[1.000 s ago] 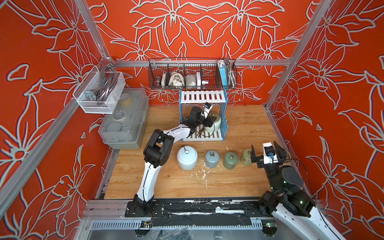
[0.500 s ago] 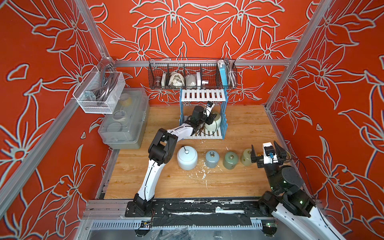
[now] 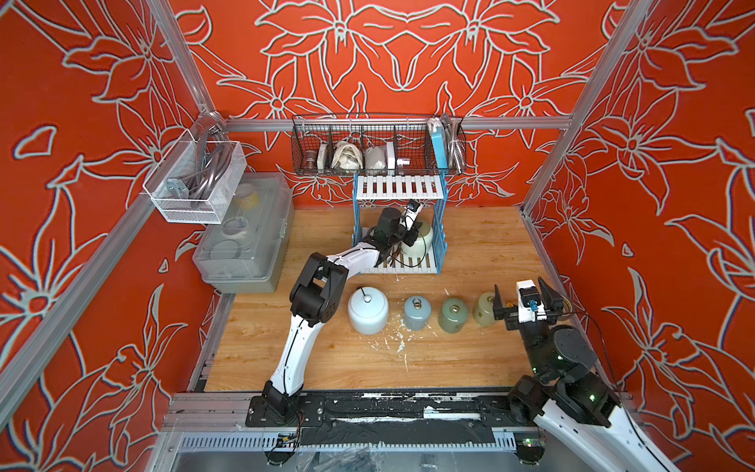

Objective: Remove the tea canisters from the shelf
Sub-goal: Pick up the tea canister from the shelf, then place the tea canister at the center of the board.

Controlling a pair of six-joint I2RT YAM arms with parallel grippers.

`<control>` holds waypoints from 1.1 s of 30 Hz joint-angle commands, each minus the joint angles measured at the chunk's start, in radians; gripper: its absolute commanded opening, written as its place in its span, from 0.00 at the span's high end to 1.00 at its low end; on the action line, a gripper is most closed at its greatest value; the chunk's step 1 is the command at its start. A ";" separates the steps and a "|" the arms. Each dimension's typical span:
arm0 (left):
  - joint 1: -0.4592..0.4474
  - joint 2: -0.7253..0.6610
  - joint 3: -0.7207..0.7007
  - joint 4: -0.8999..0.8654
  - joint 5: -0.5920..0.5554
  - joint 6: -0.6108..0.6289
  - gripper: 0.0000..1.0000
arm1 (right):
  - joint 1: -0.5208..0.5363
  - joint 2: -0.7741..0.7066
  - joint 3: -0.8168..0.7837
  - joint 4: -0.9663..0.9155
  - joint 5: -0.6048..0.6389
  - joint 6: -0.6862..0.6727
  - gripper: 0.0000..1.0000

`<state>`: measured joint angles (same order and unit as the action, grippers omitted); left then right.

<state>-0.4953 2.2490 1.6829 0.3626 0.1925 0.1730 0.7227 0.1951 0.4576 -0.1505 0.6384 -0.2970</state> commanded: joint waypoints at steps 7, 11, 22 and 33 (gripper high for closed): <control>0.010 -0.203 -0.118 -0.134 0.104 0.055 1.00 | -0.005 -0.021 -0.007 0.008 0.000 0.008 0.00; 0.010 -0.245 -0.099 -0.161 0.126 0.057 1.00 | -0.005 -0.030 -0.007 0.006 -0.001 0.010 0.01; 0.008 -0.392 -0.016 -0.298 0.157 0.046 1.00 | -0.006 -0.040 -0.007 0.005 -0.005 0.015 0.01; 0.009 -0.589 0.040 -0.517 0.122 0.078 1.00 | -0.005 -0.049 -0.008 0.006 -0.015 0.018 0.01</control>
<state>-0.4862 1.7786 1.6539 -0.1947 0.3080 0.2283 0.7227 0.1619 0.4576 -0.1509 0.6285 -0.2958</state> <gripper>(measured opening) 0.179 0.993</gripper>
